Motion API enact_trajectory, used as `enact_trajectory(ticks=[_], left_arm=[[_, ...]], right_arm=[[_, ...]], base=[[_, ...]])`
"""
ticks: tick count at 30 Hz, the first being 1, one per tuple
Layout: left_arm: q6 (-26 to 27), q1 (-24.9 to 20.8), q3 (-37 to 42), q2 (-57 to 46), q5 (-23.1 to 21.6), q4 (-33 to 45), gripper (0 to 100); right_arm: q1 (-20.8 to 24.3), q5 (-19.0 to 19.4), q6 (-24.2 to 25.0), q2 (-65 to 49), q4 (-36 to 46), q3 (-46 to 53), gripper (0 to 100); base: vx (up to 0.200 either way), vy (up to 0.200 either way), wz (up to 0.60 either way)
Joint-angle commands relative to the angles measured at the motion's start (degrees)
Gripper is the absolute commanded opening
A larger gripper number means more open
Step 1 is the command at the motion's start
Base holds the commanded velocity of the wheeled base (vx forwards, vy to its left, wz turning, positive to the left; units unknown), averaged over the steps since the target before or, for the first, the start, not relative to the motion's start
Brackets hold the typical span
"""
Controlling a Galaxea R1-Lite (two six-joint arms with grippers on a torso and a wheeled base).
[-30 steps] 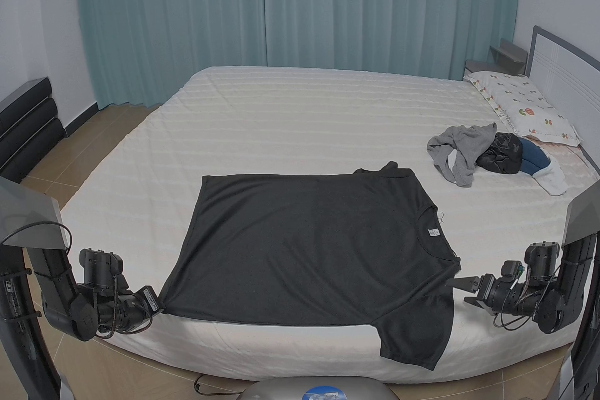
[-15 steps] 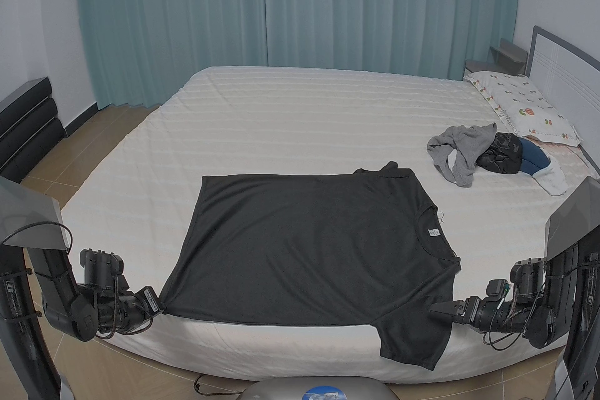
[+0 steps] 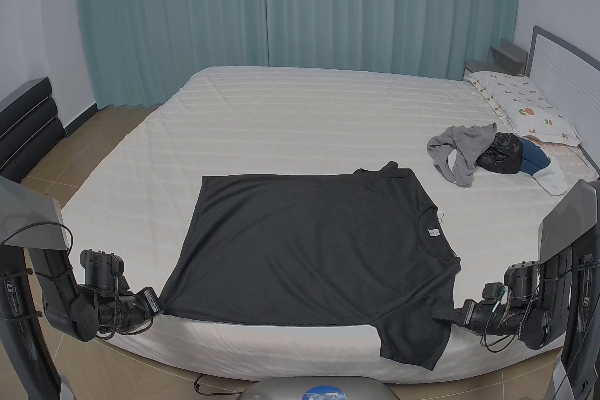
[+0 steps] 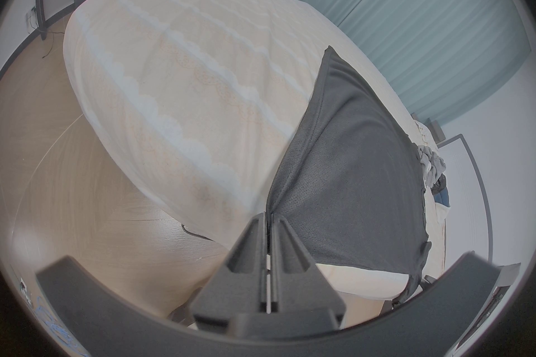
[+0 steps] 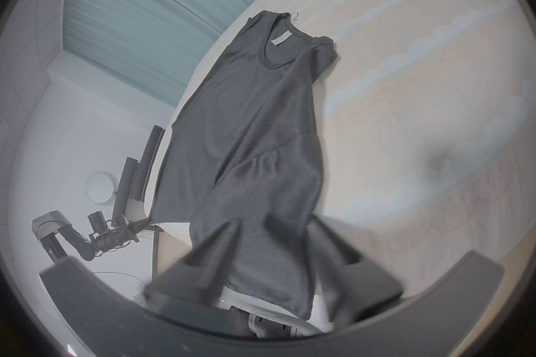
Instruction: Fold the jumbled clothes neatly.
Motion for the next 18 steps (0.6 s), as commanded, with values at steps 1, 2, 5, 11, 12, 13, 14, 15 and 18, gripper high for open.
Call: enact_trajectory(ticks=[1,2,5,11,12,13,14,15,18], left_arm=[[0.0,0.0,0.1,-0.1,0.0,0.0,0],[0.0,0.0,0.1,0.0,0.0,0.0,0],[0.0,0.0,0.1,-0.2,0.0,0.0,0],[0.1,0.0,0.7,-1.2,0.0,0.0,0],[0.1,0.0,0.7,-1.2,0.0,0.0,0],[0.5,0.1,0.8,-1.5,0.0,0.0,0],[0.8,0.1,0.9,-1.6,0.0,0.0,0],[1.3,0.4,1.0,-1.7,0.0,0.0,0],[2.0,0.5,1.4,-2.1,0.0,0.1,0]], right_arm=[[0.1,-1.0,-0.1,0.4,-0.5,0.0,0],[0.1,-1.0,-0.1,0.4,-0.5,0.1,0],[0.1,-1.0,-0.1,0.0,-0.6,0.6,0],[-0.5,-1.1,-0.5,-1.4,-0.5,1.6,0],[-0.5,-1.1,-0.5,-1.4,-0.6,2.0,0],[-0.6,-1.1,-0.5,-1.7,-0.6,2.3,0],[-0.6,-1.1,-0.6,-2.0,-0.6,2.4,0],[-0.8,-1.0,-0.6,-2.6,-0.6,2.7,0],[-0.8,-1.0,-0.6,-4.0,-0.6,3.8,0]], base=[[0.0,0.0,0.0],[0.0,0.0,0.0],[0.0,0.0,0.0],[0.0,0.0,0.0],[0.0,0.0,0.0],[0.0,0.0,0.0],[0.0,0.0,0.0],[0.0,0.0,0.0],[0.0,0.0,0.0]])
